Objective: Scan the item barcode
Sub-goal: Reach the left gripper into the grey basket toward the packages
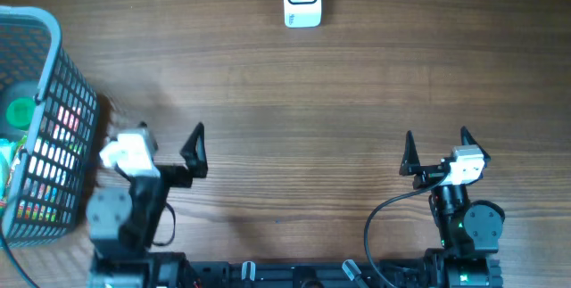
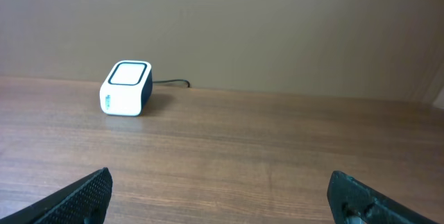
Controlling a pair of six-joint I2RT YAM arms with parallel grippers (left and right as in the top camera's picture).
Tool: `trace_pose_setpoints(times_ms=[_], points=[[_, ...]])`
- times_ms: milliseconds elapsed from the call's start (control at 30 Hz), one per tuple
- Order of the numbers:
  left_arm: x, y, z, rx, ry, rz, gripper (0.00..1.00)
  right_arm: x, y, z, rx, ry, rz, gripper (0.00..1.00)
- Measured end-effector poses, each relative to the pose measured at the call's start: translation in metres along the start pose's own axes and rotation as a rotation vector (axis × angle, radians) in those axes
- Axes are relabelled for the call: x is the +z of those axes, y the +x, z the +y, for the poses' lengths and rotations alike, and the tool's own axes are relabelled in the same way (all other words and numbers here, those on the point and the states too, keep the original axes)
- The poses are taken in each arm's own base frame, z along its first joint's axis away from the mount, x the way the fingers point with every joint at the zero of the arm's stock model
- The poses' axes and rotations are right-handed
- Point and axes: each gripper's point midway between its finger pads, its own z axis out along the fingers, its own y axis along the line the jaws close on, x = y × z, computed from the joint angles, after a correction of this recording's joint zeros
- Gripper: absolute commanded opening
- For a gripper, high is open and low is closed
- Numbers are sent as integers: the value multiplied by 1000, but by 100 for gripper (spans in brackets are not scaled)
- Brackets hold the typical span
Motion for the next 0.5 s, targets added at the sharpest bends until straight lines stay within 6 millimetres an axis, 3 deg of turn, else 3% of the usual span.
trace_pose_setpoints(times_ms=[133,200,233,267,367,500], points=[[9,-29,-4,-46,-50,191,100,0,0,0,0,0,2,100],[13,-55,-10,-56,-64,246,100,0,1,0,0,0,3,100],[13,-59,-10,-58,-65,249,100,0,0,0,0,0,2,100],[14,-78,-16,-64,-62,269,100,0,1,0,0,0,2,100],[7,-68,-22,-94,-54,418,100,0,1,0,0,0,2,100],[17,-42,-16,-117,-78,543,100,0,0,0,0,0,2,100]])
